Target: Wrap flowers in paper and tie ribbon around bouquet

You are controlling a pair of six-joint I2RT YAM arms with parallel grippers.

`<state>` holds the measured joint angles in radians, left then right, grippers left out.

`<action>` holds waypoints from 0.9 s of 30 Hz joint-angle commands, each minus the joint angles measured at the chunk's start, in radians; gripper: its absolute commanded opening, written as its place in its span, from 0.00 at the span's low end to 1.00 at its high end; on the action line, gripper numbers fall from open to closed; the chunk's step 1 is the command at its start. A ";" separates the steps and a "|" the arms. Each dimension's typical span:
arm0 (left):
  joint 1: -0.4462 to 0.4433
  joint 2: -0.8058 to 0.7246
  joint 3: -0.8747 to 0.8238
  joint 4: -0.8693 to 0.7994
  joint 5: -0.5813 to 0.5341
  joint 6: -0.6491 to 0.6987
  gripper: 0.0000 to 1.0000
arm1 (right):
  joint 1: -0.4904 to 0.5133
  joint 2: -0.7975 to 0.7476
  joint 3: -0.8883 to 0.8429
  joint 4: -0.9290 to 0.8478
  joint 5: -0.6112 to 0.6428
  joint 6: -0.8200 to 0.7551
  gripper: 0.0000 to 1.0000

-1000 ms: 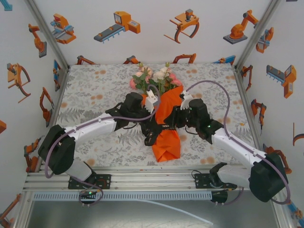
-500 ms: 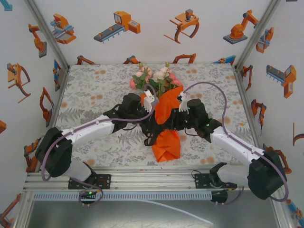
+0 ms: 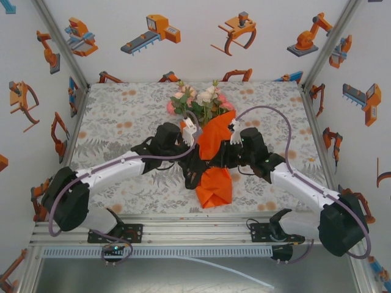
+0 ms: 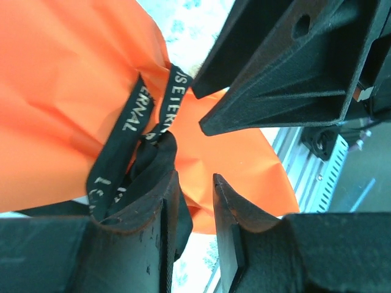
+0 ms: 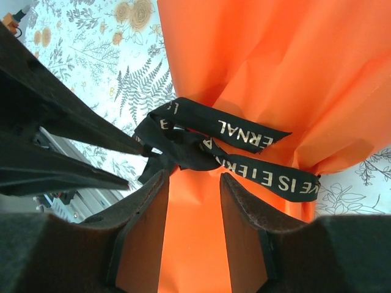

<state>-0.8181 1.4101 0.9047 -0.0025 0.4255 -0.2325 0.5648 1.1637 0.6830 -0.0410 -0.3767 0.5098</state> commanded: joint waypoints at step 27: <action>0.124 0.197 0.225 -0.263 0.176 0.023 0.00 | 0.173 0.075 -0.052 0.168 0.165 0.130 0.33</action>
<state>-0.6987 1.6394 1.1091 -0.2867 0.5602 -0.2176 0.7303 1.2583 0.6090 0.0738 -0.2470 0.6292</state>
